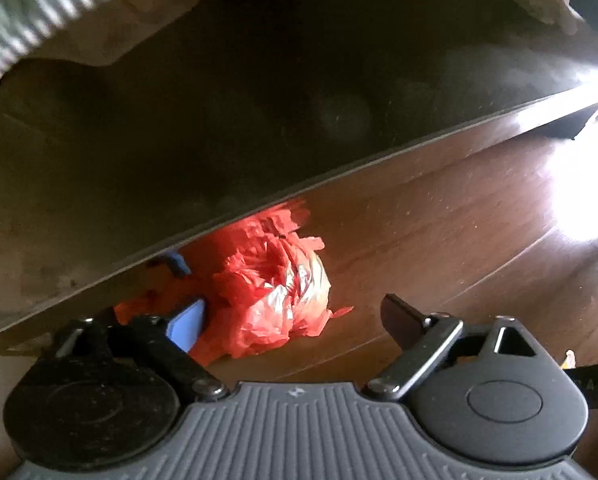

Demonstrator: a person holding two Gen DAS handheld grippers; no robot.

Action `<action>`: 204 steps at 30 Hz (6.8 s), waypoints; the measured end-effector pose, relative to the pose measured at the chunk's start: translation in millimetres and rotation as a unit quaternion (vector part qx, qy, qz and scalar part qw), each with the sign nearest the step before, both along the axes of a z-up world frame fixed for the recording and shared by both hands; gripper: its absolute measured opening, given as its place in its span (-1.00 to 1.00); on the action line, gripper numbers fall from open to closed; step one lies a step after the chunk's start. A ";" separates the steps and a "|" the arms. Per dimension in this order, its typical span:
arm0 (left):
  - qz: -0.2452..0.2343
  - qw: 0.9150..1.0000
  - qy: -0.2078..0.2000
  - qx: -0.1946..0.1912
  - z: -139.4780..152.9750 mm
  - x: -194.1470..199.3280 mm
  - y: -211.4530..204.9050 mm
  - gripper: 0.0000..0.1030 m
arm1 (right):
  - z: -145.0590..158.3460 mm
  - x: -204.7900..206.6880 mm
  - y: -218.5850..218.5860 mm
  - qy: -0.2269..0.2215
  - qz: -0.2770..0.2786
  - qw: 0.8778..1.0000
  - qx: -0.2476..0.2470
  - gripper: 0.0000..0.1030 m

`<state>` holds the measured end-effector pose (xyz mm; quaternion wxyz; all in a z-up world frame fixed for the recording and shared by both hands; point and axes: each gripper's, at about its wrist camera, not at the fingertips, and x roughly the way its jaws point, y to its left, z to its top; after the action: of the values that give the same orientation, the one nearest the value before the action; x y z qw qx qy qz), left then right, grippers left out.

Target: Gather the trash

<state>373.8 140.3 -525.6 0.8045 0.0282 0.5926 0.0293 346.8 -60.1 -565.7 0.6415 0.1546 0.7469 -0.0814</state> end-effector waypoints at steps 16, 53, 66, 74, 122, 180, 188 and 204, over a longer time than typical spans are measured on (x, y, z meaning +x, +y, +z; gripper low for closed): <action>0.019 0.999 0.034 -0.025 -6.5 12.9 18.3 -0.08 | 18.9 -3.9 13.6 -0.030 0.107 0.993 -0.037 -0.62; -0.028 0.983 -0.134 -0.123 387.9 -123.0 -79.3 -0.15 | 481.7 -130.1 -89.1 -0.458 0.337 0.822 -0.026 -0.66; -0.120 0.950 -0.263 -0.121 559.1 -149.9 -174.3 -0.15 | 642.6 -162.6 -186.7 -0.567 0.284 0.772 -0.042 -0.66; -0.174 0.915 -0.321 -0.171 672.2 -132.7 -246.9 -0.15 | 739.9 -171.0 -260.3 -0.647 0.222 0.723 -0.096 -0.66; -0.277 0.909 -0.237 -0.202 668.8 -30.0 -474.2 0.31 | 698.6 -118.6 -398.0 -0.545 0.153 0.812 -0.141 -0.21; -0.262 0.858 -0.392 -0.205 766.5 -183.4 -355.1 0.97 | 793.3 -247.3 -360.2 -0.638 0.100 0.757 -0.101 0.23; -0.266 0.851 -0.402 -0.209 771.1 -190.9 -351.2 0.97 | 797.9 -249.9 -357.2 -0.641 0.100 0.754 -0.103 0.23; -0.263 0.841 -0.416 -0.223 771.9 -200.0 -341.2 0.97 | 804.0 -258.3 -350.6 -0.651 0.106 0.745 -0.100 0.24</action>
<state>173.8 -200.9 246.3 0.9372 -0.0122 0.1635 -0.3078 88.5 -410.7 238.2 0.9882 0.0252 0.1471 0.0331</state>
